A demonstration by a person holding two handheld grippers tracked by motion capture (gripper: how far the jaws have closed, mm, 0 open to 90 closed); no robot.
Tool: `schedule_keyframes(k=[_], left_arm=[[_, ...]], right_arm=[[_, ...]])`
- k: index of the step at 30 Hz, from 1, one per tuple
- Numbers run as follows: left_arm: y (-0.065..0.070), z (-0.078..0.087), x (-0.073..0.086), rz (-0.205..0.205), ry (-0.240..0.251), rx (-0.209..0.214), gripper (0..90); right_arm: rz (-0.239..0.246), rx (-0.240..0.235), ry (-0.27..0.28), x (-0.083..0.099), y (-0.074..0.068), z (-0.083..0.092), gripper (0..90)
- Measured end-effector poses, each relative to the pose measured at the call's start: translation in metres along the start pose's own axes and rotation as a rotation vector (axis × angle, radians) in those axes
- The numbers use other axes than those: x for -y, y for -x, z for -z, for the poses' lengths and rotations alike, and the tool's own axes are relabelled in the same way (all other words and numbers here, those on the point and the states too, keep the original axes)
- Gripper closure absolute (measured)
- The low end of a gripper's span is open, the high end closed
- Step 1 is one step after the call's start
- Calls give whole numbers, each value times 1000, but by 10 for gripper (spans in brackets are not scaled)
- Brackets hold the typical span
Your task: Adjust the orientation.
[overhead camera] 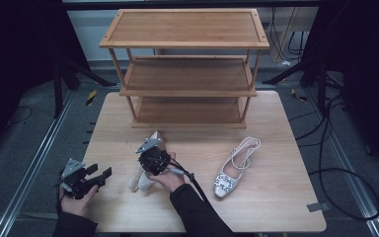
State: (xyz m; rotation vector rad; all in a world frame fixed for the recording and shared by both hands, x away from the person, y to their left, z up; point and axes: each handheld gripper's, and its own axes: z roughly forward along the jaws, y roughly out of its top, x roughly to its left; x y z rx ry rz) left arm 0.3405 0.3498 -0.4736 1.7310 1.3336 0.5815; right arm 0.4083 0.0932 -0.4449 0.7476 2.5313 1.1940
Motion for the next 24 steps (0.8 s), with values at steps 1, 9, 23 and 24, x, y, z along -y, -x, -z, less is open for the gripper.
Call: schedule_keyframes(k=[1, 9, 23, 24], left_arm=[[0, 0, 0, 0, -2, 1, 351], [0, 0, 0, 2, -2, -1, 351], [-1, 2, 0, 5, 3, 0, 350], [-1, 2, 0, 5, 3, 0, 350]], right_arm=[[14, -8, -21, 1, -2, -6, 898], [29, -12, -39, 7, -3, -5, 899], [6, 9, 2, 36, 3, 28, 900], [6, 9, 2, 36, 3, 28, 900]])
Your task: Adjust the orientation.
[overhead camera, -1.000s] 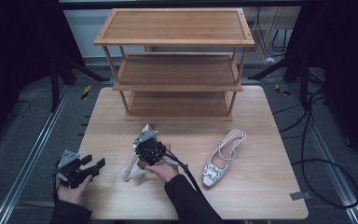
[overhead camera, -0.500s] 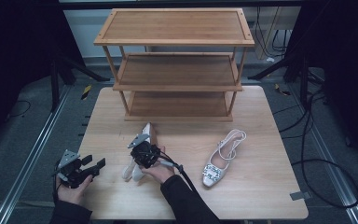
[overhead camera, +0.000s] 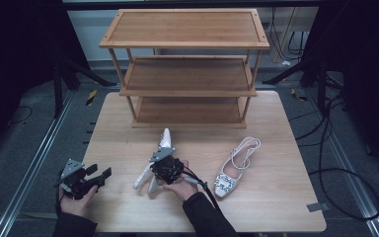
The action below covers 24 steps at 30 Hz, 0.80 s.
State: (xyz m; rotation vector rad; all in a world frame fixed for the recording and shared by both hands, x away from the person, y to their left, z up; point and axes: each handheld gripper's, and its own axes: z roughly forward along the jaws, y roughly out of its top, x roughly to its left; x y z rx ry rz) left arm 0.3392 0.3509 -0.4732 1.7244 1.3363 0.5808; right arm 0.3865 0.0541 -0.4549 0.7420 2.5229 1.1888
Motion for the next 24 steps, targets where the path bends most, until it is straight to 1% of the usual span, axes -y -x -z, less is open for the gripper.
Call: schedule_keyframes(k=[4, 6, 7, 8, 9, 10, 11, 12, 13, 14, 15, 16, 17, 18, 19, 22, 23, 24], left_arm=[[1, 0, 0, -1, 0, -2, 349], [1, 0, 0, -5, 3, -2, 349], [1, 0, 0, -5, 3, -2, 349], [1, 1, 0, -4, 2, -1, 349], [1, 0, 0, -4, 2, -1, 349], [1, 0, 0, -3, 1, -1, 349], [1, 0, 0, -3, 2, -2, 349], [1, 0, 0, -4, 3, -2, 349], [1, 0, -1, -5, 2, -2, 350], [1, 0, -1, -5, 2, -2, 350], [1, -1, -1, -8, 0, -3, 350], [2, -1, -1, -8, -2, -2, 350], [2, 0, -1, -9, 1, 0, 350], [3, 0, -1, -9, 2, 0, 350], [3, 0, -1, -9, 2, 0, 350], [2, 0, -1, -8, 3, 0, 351], [1, 1, -1, -6, 4, 1, 351], [1, 1, -1, -4, 4, 2, 352]], right_arm=[[-11, 10, 12, 12, 2, 14, 900], [-32, 15, 26, 22, 6, 21, 900], [-32, 15, 26, 22, 6, 21, 900], [-32, 30, 9, 25, 7, 22, 899], [-26, 67, -10, 31, 10, 23, 898], [-33, 75, -19, 36, 13, 22, 898], [-87, 82, -19, 48, 22, 24, 900], [-87, 82, -19, 48, 22, 24, 900], [-111, 77, 13, 50, 26, 30, 900], [-106, 72, 31, 48, 25, 32, 900], [-91, 64, 46, 44, 24, 34, 900], [-91, 64, 46, 44, 24, 34, 900], [-63, 51, 67, 33, 18, 34, 900], [-50, 44, 70, 25, 16, 32, 900], [-50, 44, 70, 25, 16, 32, 900], [-11, 28, 67, 0, 7, 19, 900], [13, 36, 50, -11, 3, 10, 899], [30, 44, 40, -16, 2, 4, 898]])
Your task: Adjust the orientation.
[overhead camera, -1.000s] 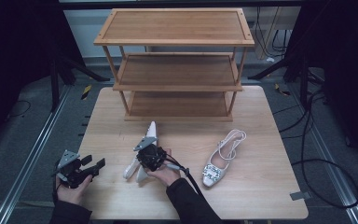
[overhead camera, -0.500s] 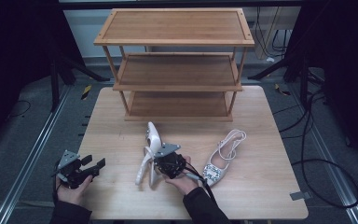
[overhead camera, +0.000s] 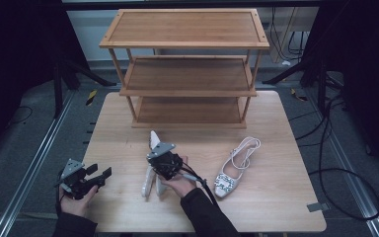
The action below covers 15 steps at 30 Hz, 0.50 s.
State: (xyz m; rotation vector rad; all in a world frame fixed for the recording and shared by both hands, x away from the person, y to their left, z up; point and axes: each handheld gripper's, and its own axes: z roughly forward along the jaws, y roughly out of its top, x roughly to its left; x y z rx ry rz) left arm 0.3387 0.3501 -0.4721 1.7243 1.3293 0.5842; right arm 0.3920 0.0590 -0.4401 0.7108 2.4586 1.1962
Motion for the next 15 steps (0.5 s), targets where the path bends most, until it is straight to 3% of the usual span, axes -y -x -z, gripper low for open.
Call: schedule_keyframes(k=[5, 6, 10, 12, 15], left_arm=[[-1, 0, 0, 4, 1, 2, 352], [-1, 0, 0, 1, -1, 1, 352], [-1, 0, 0, 1, -5, 0, 353], [0, 0, 0, -3, -3, -1, 353], [0, -1, 0, -7, -5, -2, 355]], right_arm=[[3, 21, -36, -3, 3, -15, 897], [16, 42, -54, -1, 3, -15, 897], [-1, 40, -110, 17, 9, -15, 900], [-17, 43, -111, 24, 13, -12, 900], [-45, 29, -66, 23, 18, -5, 900]])
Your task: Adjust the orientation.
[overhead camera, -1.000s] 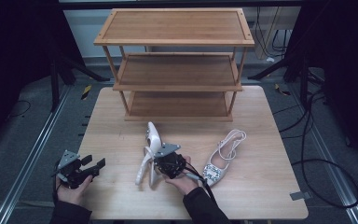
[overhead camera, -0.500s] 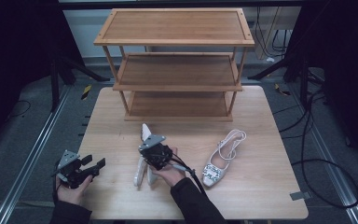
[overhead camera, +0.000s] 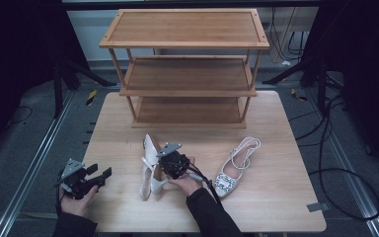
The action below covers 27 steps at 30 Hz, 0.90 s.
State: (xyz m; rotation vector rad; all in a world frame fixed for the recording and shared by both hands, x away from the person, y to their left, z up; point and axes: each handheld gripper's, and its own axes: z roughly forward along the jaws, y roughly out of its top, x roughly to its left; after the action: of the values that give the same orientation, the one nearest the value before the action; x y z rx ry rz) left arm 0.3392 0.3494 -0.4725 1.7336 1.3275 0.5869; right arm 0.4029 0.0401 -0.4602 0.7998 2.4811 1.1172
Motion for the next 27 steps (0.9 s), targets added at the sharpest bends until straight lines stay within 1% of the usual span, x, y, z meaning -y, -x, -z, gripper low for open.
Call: schedule_keyframes(k=[2, 3, 5, 6, 8, 9, 10, 12, 13, 14, 15, 16, 17, 18, 20, 21, 23, 24, 25, 26, 27], left_arm=[[0, 0, 0, 2, 1, 0, 356], [-1, 0, 0, 5, 0, 0, 357], [0, 1, 0, 2, 3, 0, 357], [0, 1, 0, 2, 3, 0, 357], [0, 1, 0, 2, 5, 2, 357], [0, 1, 0, 2, 4, 3, 357], [0, 1, 0, 3, 3, 2, 357], [-1, 1, 0, 6, 5, 2, 358], [-1, 1, 0, 7, 5, 2, 358], [-1, 1, 0, 11, 7, 2, 358], [-1, 1, 0, 6, 3, 1, 358], [-1, 1, 0, 8, 3, 2, 359], [-1, 1, 0, 5, 3, 1, 359], [0, 1, 0, 2, 4, 1, 359], [0, 0, 0, 1, 2, 3, 359], [0, 0, 0, 1, -1, 3, 359], [-1, 0, 0, 7, 0, 3, 359], [-1, 0, 0, 7, 0, 3, 358], [-1, 1, 0, 8, 4, 3, 358], [-1, 1, 0, 8, 4, 3, 358], [-2, 1, 0, 6, 3, 3, 358]], right_arm=[[-3, -29, 37, -6, -3, 6, 900], [17, -58, 55, -12, -11, 7, 899], [43, -80, 48, -17, -19, 5, 898], [43, -80, 48, -17, -19, 5, 898], [81, -98, 31, -21, -28, -2, 892], [101, -98, 13, -22, -33, -7, 882], [112, -89, -3, -21, -36, -13, 870], [104, -90, 2, -21, -36, -13, 867], [94, -86, 30, -21, -35, -11, 845], [95, -77, 49, -21, -35, -9, 844], [90, -68, 67, -22, -34, -7, 836], [78, -60, 77, -23, -32, -5, 805], [72, -48, 83, -26, -31, -5, 748], [65, -38, 80, -28, -30, -6, 704], [59, -23, 71, -32, -29, -9, 671], [71, -5, 33, -36, -30, -17, 657], [74, 6, 4, -38, -32, -23, 668], [78, 22, -15, -38, -33, -26, 705], [79, 32, -14, -38, -34, -27, 737], [79, 32, -14, -38, -34, -27, 737], [74, 37, -17, -38, -34, -26, 778]])
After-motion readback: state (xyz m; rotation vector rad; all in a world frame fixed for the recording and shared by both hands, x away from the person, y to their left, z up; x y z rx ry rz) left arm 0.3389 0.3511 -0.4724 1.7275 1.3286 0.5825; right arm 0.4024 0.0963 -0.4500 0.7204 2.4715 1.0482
